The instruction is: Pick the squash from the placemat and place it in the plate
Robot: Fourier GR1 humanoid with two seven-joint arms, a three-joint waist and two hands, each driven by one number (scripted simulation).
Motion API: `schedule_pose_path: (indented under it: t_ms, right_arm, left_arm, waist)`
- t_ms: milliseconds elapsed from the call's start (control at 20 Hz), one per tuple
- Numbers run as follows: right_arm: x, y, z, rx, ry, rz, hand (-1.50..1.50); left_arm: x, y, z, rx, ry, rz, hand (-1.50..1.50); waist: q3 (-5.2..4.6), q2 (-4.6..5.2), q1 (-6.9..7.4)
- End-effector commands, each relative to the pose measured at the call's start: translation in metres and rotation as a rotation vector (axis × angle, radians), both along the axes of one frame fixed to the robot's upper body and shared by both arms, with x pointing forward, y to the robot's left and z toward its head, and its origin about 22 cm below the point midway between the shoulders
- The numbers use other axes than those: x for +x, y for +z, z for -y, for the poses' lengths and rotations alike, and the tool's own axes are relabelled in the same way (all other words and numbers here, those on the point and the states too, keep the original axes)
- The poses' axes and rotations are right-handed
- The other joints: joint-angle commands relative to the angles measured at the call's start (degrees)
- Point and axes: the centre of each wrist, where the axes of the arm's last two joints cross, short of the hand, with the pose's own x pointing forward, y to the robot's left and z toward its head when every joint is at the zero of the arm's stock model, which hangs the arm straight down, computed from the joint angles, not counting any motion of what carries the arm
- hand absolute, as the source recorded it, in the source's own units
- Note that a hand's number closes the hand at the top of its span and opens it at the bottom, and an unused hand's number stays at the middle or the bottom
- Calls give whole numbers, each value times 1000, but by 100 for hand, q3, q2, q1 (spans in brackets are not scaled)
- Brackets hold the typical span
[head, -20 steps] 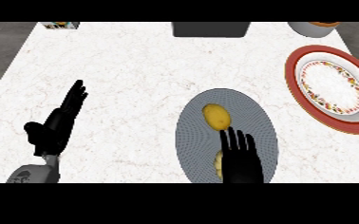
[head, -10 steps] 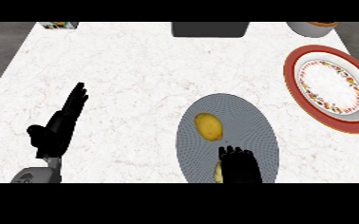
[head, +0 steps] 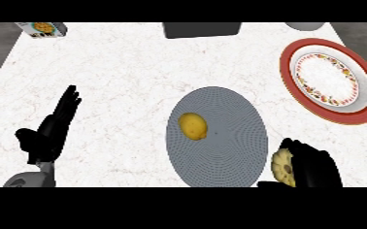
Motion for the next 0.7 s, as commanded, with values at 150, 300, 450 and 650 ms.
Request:
schedule_pose_path:
  t_ms: [150,300,450,650]
  right_arm:
    - [1,33,106,141,-178,107,150]
    - [4,60,149,182,-151,175,150]
    - [0,84,194,213,-137,243,150]
    - [-5,127,254,255,-111,415,150]
  left_arm:
    - [-13,-9,-6,-3,46,-21,0]
    - [-11,-8,-6,-8,39,-24,0]
    - [-12,-6,-5,0,35,-17,0]
    - [-8,-1,2,1,13,-6,0]
  waist:
    - [31,-39,-179]
    - [12,-45,-147]
    - [12,-72,-118]
    - [7,-57,57]
